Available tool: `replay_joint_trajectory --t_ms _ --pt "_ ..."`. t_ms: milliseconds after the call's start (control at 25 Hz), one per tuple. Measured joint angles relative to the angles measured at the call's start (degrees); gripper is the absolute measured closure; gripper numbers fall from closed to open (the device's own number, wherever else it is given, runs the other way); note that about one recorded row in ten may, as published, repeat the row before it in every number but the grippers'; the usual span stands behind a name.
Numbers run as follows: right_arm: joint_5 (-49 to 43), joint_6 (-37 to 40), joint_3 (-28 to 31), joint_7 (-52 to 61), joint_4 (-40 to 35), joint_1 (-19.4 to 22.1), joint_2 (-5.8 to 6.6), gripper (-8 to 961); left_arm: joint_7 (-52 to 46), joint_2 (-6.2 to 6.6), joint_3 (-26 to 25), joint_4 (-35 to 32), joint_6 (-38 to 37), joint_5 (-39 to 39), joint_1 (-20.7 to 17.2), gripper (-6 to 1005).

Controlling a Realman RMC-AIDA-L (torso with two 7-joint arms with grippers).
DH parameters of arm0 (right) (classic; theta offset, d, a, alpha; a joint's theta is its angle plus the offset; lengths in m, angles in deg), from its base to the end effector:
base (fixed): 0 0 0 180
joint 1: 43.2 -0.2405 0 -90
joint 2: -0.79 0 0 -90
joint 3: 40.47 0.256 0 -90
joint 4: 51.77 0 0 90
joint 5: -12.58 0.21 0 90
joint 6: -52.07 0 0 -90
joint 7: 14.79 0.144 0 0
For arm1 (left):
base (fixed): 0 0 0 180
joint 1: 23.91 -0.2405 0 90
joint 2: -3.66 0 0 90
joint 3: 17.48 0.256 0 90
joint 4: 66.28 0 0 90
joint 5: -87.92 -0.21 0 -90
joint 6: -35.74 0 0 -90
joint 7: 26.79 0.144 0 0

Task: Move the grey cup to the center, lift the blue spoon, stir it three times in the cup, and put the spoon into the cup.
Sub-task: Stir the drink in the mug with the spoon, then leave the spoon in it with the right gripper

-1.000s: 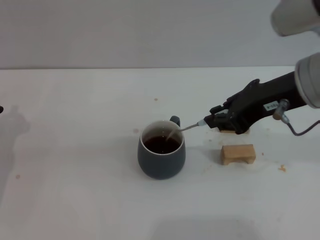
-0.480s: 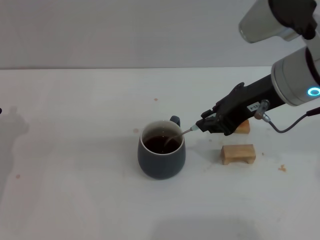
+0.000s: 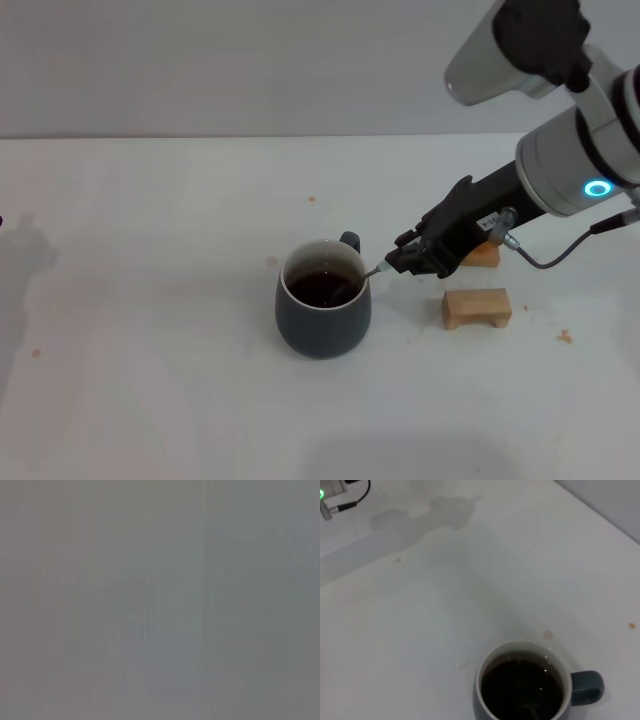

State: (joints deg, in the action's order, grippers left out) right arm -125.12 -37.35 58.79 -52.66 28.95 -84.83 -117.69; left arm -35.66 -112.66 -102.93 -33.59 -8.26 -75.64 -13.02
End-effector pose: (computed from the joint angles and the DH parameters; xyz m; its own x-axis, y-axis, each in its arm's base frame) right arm 0.1006 0.3632 -0.0049 0.9004 -0.4142 0.1330 -0.3646 -0.8853 -0.2888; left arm -0.3681 0.3270 0.0405 0.7025 0.0618 0.7089 0.7063 0.0612 -0.7053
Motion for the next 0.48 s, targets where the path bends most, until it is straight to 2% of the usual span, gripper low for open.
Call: replay_joint_trajectory --t_ms 480 --pt "1.8 1.4 -0.8 -0.8 -2.2 -1.9 -0.09 756 0.0 -0.05 -0.4 0.0 -0.8 0.0 -0.1 1001"
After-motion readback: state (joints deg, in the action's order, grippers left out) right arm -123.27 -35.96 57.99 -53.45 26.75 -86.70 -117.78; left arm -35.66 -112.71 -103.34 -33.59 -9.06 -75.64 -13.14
